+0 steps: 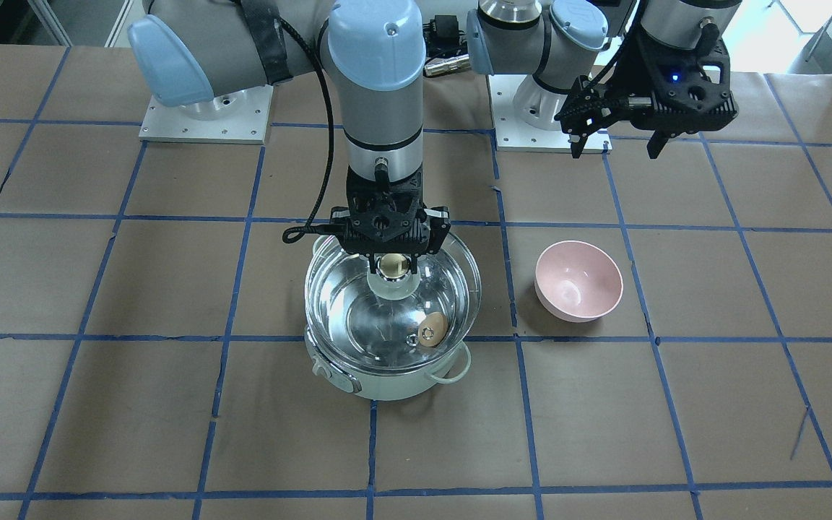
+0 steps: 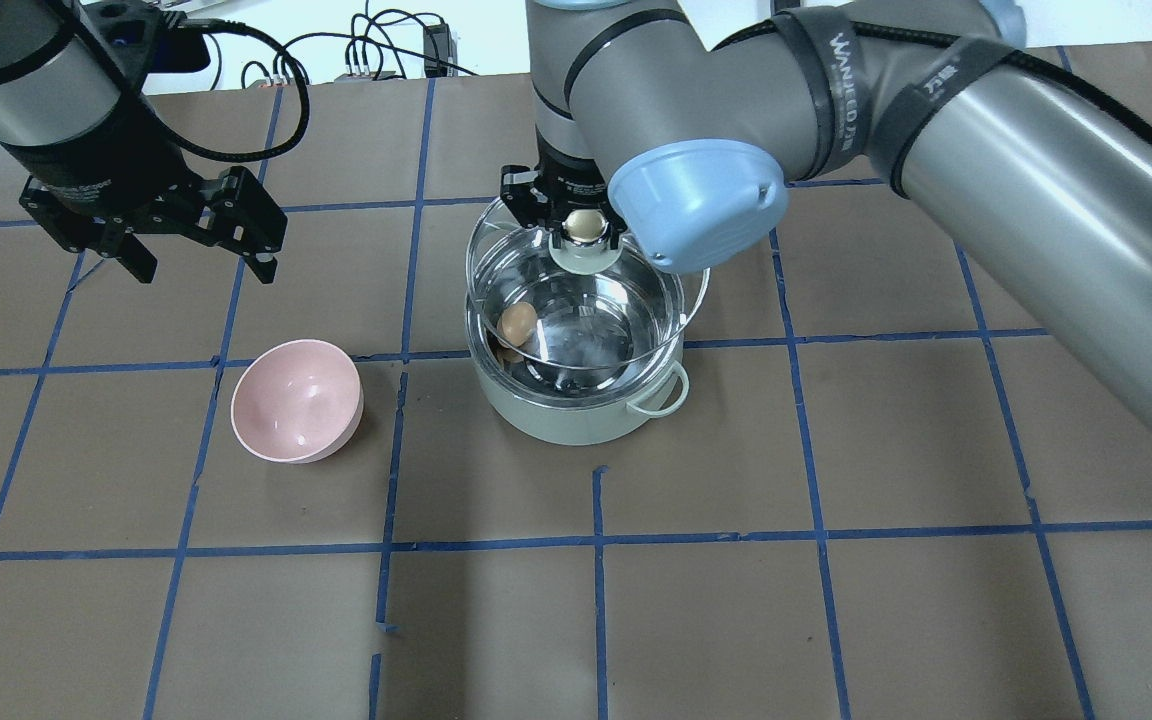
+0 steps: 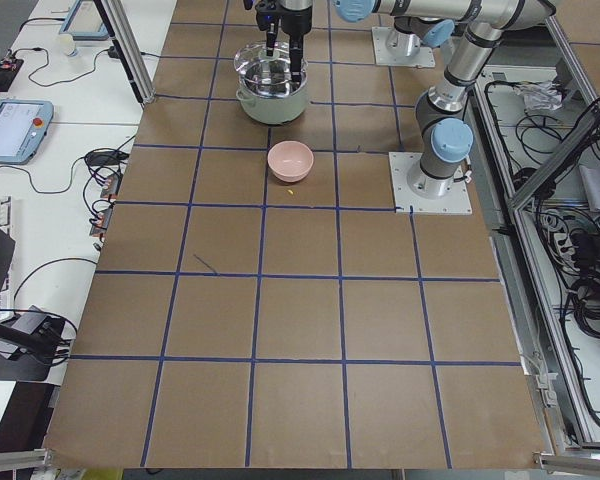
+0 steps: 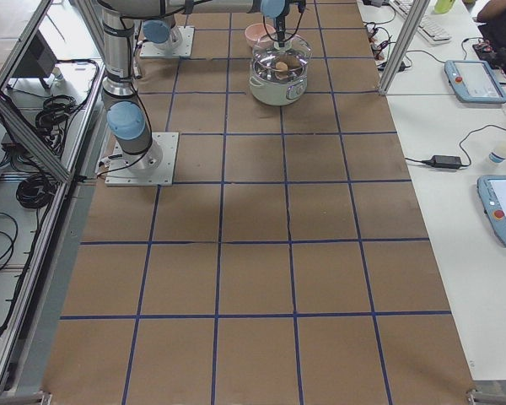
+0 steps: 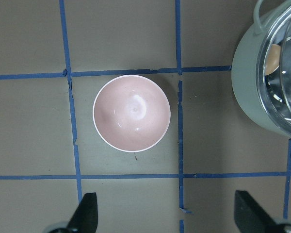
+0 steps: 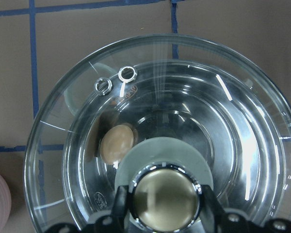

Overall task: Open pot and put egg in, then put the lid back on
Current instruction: 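Carry the glass lid back over the pot and lower it on with the right gripper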

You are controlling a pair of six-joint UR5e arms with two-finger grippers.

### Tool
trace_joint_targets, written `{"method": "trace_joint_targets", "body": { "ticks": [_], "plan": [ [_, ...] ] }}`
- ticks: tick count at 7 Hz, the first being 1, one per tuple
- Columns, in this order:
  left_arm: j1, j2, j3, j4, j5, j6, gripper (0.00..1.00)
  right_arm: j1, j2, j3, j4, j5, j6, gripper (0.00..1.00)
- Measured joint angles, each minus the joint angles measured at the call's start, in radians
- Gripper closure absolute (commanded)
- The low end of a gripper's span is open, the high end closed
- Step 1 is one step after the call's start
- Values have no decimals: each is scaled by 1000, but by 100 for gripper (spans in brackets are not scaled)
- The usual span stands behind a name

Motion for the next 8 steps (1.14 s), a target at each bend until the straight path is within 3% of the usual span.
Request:
{"method": "trace_joint_targets", "body": {
  "ticks": [8],
  "plan": [
    [2,-1,-3,24,-11,-30,0,2,3,49,-33,-8,-16,88]
  ]
}}
